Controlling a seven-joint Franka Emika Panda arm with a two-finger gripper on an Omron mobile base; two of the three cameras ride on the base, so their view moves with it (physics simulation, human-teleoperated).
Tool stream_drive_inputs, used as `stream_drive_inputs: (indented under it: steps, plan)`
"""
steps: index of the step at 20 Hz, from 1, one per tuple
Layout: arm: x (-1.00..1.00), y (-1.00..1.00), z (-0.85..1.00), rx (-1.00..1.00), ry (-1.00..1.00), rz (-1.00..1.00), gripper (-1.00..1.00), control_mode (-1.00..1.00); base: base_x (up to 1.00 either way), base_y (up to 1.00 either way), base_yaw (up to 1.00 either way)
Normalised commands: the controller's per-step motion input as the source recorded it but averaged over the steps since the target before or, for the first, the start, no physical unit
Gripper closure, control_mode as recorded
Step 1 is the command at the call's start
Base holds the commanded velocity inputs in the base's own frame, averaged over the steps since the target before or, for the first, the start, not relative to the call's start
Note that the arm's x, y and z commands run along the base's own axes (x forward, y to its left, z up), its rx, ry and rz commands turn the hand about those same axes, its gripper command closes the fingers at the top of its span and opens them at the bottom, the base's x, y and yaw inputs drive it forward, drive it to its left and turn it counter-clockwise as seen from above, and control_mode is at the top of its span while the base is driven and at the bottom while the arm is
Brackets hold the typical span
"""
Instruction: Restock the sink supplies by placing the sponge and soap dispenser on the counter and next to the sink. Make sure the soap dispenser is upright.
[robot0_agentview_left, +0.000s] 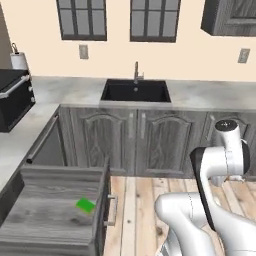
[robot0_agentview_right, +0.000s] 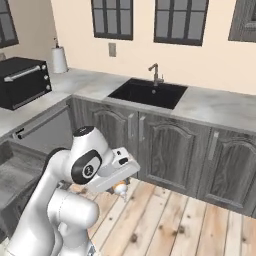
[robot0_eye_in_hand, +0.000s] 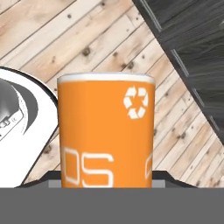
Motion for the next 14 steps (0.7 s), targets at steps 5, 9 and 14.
stream_drive_inputs:
  steps: [5, 9, 14]
  plan:
    - [0.00, 0.00, 0.00, 0.00, 0.00, 0.00, 1.00, 1.00, 1.00, -0.53, -0.10]
    - [0.00, 0.00, 0.00, 0.00, 0.00, 0.00, 1.00, 1.00, 1.00, -0.55, -0.02]
    - [0.00, 0.00, 0.00, 0.00, 0.00, 0.00, 1.00, 1.00, 1.00, -0.67, 0.00]
